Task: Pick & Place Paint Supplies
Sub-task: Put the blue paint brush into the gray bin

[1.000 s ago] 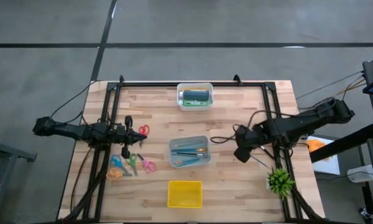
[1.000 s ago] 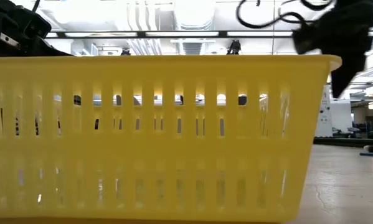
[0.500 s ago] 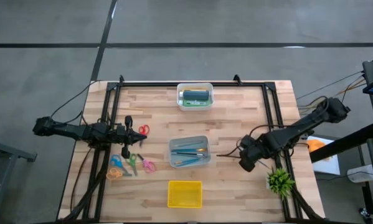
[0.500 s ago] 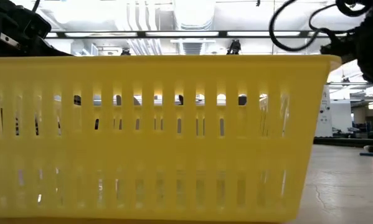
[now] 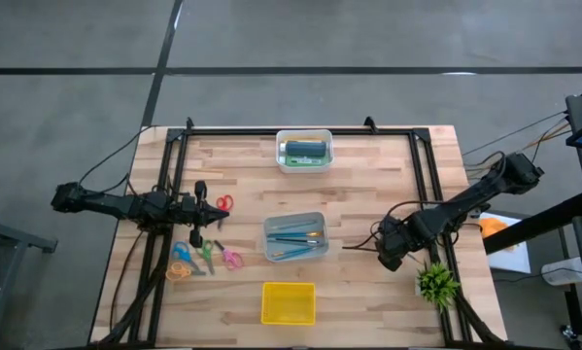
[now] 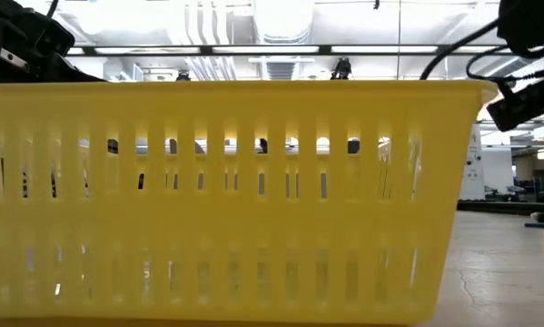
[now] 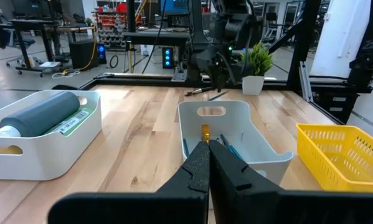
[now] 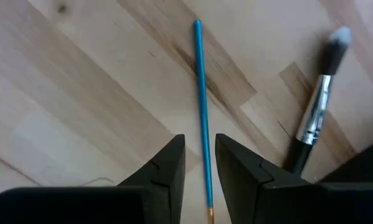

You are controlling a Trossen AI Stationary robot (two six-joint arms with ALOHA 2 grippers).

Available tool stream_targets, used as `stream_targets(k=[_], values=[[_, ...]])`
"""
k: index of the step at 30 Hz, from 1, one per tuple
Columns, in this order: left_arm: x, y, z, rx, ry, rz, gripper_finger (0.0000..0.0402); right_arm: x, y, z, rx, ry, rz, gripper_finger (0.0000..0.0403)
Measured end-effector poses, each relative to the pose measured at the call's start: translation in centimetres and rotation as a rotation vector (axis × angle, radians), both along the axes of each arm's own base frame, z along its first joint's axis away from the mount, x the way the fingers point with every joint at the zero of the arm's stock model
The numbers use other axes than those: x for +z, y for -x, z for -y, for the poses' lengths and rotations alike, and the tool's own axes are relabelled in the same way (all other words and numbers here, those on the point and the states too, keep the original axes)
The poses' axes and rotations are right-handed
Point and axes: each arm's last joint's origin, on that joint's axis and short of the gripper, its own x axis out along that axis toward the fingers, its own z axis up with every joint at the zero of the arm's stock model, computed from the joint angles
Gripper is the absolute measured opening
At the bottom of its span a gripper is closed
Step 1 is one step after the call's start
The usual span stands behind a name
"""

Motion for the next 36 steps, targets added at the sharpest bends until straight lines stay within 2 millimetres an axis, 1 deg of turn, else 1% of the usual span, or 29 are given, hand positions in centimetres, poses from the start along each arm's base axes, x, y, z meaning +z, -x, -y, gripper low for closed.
stream_targets(k=[13,17,22,25,31,36], values=[[0.0,0.0,0.0,0.000,0.000,0.000,0.0000,-2.4,0.9,0.4,0.020,-0.011,0.020,0.0084],[0.0,0.0,0.0,0.000,0.000,0.000,0.0000,-3.0,1.1,0.6,0.021,-0.017,0.032,0.0084],[0.0,0.0,0.0,0.000,0.000,0.000,0.0000,-3.1,1.2,0.6,0.019,-0.014,0.027,0.0082],[0.0,0.0,0.0,0.000,0.000,0.000,0.0000,-3.1,1.2,0.6,0.017,-0.013,0.025,0.0065],[0.0,0.0,0.0,0.000,0.000,0.000,0.0000,-3.1,1.2,0.6,-0.002,-0.012,0.025,0.0015],[0.0,0.0,0.0,0.000,0.000,0.000,0.0000,-3.0,1.1,0.6,-0.003,-0.011,0.024,0.0014]])
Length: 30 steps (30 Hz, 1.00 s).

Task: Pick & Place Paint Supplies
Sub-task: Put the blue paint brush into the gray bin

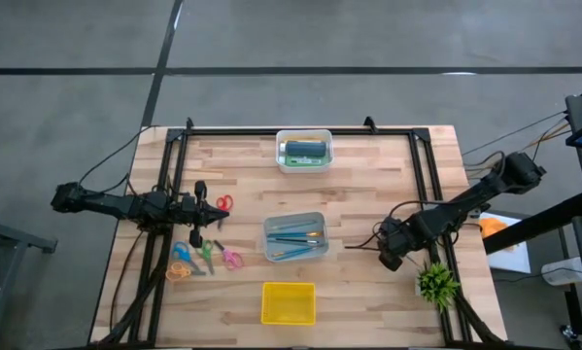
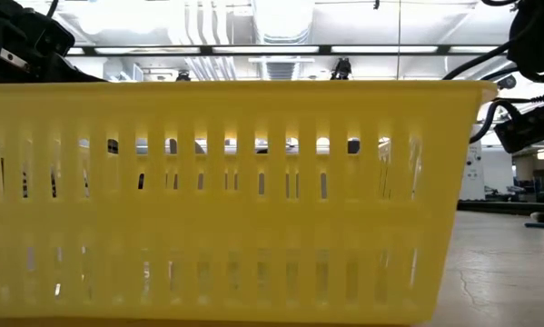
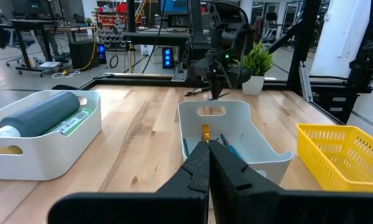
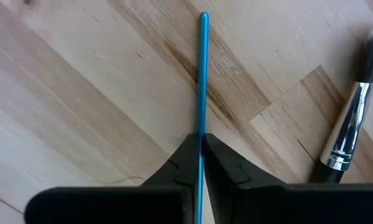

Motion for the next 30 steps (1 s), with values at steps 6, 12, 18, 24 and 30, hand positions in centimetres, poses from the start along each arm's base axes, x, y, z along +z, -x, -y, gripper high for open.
stream_targets(k=[6,12,18,24,30], values=[[0.0,0.0,0.0,0.000,0.000,0.000,0.0000,0.6,-0.3,-0.2,0.002,0.006,-0.005,0.0013],[0.0,0.0,0.0,0.000,0.000,0.000,0.0000,1.7,-0.9,-0.3,0.047,0.053,0.018,0.0013],[0.0,0.0,0.0,0.000,0.000,0.000,0.0000,3.3,-2.0,-0.6,0.116,0.096,0.088,0.0013],[0.0,0.0,0.0,0.000,0.000,0.000,0.0000,5.7,-3.8,-1.2,0.214,0.156,0.211,0.0013],[0.0,0.0,0.0,0.000,0.000,0.000,0.0000,8.5,-5.3,-1.6,0.276,0.241,0.341,0.0013]])
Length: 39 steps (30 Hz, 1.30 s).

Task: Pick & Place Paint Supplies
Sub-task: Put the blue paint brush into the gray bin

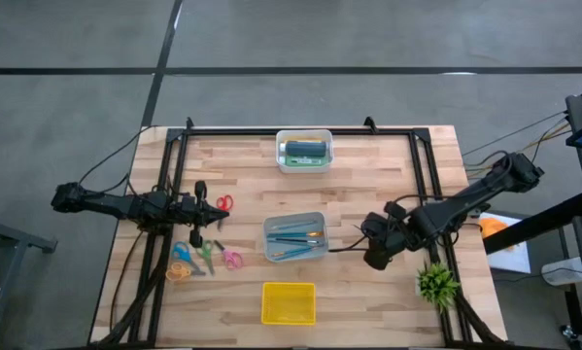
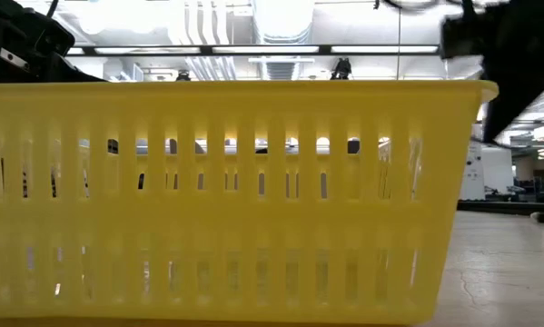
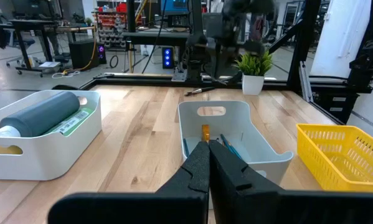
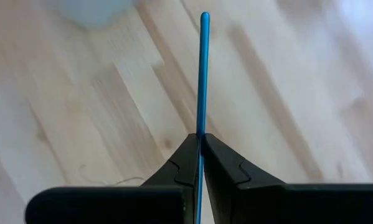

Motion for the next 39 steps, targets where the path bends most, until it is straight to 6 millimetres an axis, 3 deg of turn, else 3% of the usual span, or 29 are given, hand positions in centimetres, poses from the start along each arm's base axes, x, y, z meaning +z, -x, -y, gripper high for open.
stream_targets(k=[10,19,25,29,39], values=[[0.0,0.0,0.0,0.000,0.000,0.000,0.0000,4.3,-3.8,-0.3,0.245,0.063,0.244,0.0013],[0.0,0.0,0.0,0.000,0.000,0.000,0.0000,6.1,-8.9,0.8,0.324,0.159,0.272,0.0013],[0.0,0.0,0.0,0.000,0.000,0.000,0.0000,6.0,-13.5,1.3,0.426,0.250,0.213,0.0013],[0.0,0.0,0.0,0.000,0.000,0.000,0.0000,5.8,-16.0,1.9,0.474,0.217,0.187,0.0013],[0.0,0.0,0.0,0.000,0.000,0.000,0.0000,3.8,-19.6,3.8,0.558,0.054,0.147,0.0013]])
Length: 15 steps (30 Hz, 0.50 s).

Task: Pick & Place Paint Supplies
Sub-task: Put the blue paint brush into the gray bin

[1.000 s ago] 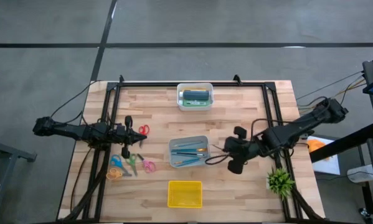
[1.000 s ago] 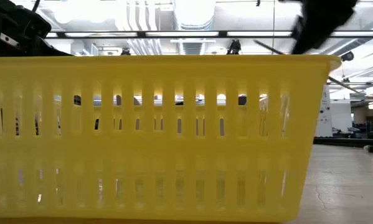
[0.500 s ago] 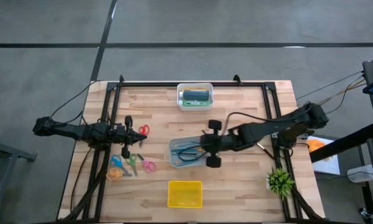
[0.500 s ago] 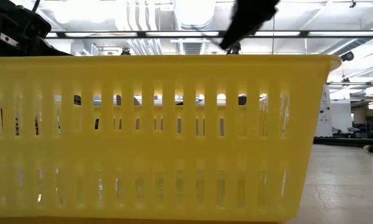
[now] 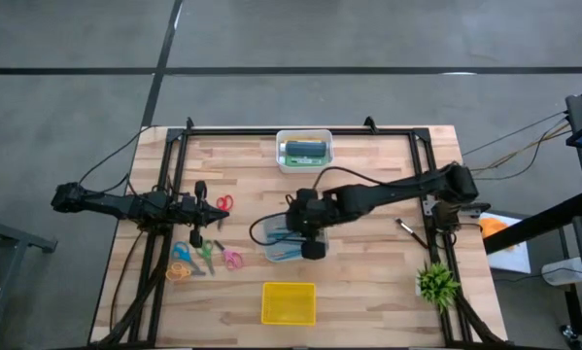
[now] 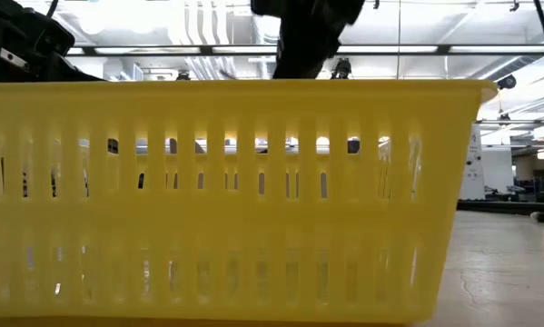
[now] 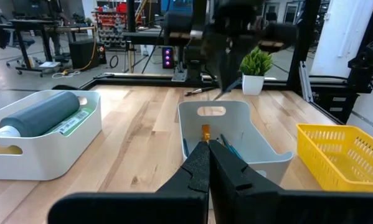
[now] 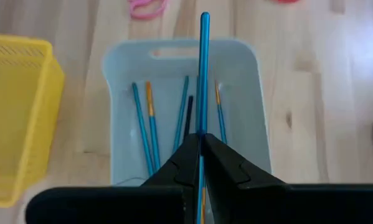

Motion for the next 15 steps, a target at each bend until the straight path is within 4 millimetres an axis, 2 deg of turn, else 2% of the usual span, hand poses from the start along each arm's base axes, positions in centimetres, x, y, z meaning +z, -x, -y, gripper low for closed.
stream_targets(k=[6,15], values=[[0.0,0.0,0.0,0.000,0.000,0.000,0.0000,-2.8,-0.9,1.0,-0.011,-0.003,-0.090,0.0013],[0.0,0.0,0.0,0.000,-0.001,-0.006,0.0000,-7.7,-2.7,1.4,-0.005,-0.022,-0.205,0.0012]])
